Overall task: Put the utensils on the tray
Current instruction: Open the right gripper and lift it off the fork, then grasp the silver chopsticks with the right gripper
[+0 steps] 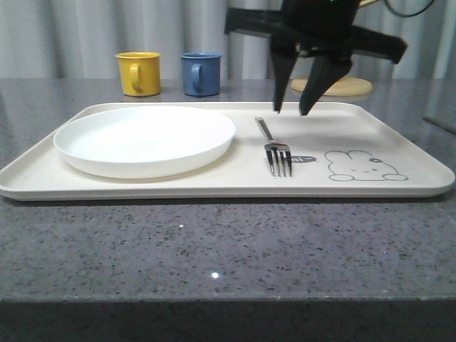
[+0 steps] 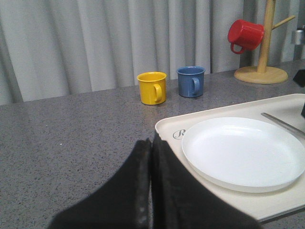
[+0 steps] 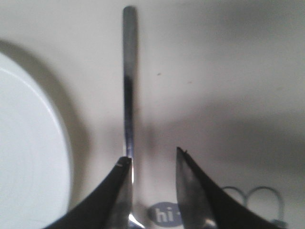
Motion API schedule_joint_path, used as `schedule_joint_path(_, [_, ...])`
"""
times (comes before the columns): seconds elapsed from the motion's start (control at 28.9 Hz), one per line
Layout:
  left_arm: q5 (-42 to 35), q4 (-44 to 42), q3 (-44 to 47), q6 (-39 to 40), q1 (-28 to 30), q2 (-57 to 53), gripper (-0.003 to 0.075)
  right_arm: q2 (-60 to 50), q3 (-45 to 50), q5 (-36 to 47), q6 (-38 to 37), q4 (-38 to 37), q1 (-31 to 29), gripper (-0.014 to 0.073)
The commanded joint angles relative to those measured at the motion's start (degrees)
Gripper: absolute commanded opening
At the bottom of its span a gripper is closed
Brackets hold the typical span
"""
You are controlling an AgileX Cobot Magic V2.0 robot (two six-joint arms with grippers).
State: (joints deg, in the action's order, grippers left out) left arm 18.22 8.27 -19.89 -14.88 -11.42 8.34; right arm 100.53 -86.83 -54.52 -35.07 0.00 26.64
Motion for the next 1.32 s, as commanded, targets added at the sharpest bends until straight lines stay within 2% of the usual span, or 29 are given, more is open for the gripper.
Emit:
schedule_joint_path(0.0, [-4.5,0.7,-1.7,0.6,0.1,0.7,-0.0018,-5.8,-2.1,-0.7,4.2,-1.6,-3.2,0.0268])
schedule_joint_path(0.42, [-4.5,0.7,-1.7,0.6,0.1,0.7,-0.0018,-9.9,-1.9,-9.7,17.8,-1.5,-16.6,0.0268])
schedule_joint_path(0.8, [-4.5,0.7,-1.7,0.6,0.1,0.7,-0.0018,-9.8,-1.7,-11.5,29.5,2.9,-29.0,0.0268])
schedule_joint_path(1.0, [-4.5,0.7,-1.7,0.6,0.1,0.7,-0.0018,-8.8,-1.7,-12.7,35.9,4.4,-31.7,0.0268])
schedule_joint_path(1.28, [-4.5,0.7,-1.7,0.6,0.1,0.7,-0.0018,-4.0,-1.7,-16.0,38.9,5.0,-31.7,0.0268])
